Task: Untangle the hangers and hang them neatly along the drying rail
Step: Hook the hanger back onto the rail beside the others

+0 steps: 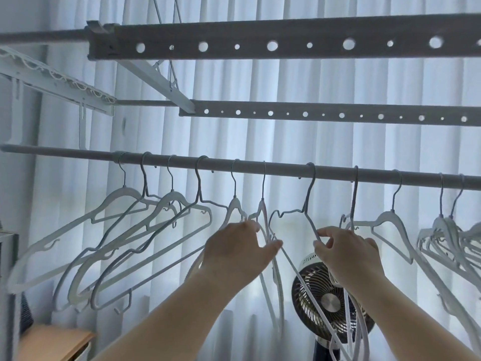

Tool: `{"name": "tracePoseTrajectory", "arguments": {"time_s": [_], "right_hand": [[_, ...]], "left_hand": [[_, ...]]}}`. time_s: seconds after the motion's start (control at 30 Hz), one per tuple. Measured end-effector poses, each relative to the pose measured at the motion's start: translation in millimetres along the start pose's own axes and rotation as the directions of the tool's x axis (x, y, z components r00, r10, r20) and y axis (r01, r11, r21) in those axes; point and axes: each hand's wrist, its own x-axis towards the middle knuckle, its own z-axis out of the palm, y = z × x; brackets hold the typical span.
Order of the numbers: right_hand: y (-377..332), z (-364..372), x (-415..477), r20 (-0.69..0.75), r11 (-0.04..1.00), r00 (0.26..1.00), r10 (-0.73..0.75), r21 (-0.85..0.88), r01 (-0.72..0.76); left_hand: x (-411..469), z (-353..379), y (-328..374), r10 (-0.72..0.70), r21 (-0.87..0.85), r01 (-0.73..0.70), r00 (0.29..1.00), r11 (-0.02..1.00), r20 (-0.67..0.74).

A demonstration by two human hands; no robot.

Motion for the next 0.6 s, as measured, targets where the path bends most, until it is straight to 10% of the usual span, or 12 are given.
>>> {"name": "tracePoseTrajectory", "arguments": {"time_s": [0.6], "right_hand": [[-5.2, 6.2, -2.5, -0.015, 0.999, 0.999, -0.032, -0.002, 0.032]], "left_hand": [[-7.4, 28.1, 8.8, -0.106, -0.168, 0.134, 0.981, 0.977, 0.162]]}}
